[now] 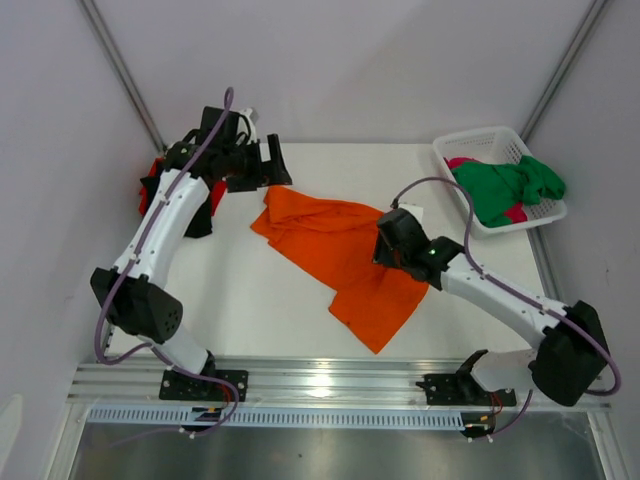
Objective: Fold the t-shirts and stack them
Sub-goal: Flatten out the tshirt
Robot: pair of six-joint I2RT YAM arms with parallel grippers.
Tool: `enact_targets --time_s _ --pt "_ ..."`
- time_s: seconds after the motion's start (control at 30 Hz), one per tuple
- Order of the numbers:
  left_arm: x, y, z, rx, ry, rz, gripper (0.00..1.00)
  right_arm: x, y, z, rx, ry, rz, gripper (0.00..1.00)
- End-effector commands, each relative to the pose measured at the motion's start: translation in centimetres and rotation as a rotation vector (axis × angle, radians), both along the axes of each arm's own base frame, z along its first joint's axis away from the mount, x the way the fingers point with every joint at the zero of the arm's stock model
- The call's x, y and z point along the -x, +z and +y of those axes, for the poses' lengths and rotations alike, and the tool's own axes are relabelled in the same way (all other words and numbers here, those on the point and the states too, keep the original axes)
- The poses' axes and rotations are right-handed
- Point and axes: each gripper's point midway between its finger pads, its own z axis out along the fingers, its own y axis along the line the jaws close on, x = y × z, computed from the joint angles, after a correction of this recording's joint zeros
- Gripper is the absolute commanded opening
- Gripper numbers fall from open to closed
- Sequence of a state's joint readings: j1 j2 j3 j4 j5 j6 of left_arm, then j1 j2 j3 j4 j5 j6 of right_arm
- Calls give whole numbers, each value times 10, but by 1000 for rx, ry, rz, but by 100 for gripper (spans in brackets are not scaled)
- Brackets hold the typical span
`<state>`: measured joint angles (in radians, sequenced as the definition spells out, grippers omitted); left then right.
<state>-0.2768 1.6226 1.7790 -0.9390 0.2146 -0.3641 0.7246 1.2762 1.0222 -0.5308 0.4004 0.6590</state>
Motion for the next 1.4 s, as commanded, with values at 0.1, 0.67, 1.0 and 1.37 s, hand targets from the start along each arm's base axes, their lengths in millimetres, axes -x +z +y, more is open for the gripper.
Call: enact_targets --time_s 0.1,0.67,1.0,1.37 --pt "7 18 -20 124 -71 -77 100 3 -57 32 -44 57 146 49" --pt "2 41 -15 78 -78 -120 99 19 -119 70 -7 176 441 48" --pt "-1 51 -15 75 -79 -125 99 42 -141 58 45 147 580 48" --pt "-3 52 -18 80 -94 -118 99 91 -150 12 96 59 676 48"
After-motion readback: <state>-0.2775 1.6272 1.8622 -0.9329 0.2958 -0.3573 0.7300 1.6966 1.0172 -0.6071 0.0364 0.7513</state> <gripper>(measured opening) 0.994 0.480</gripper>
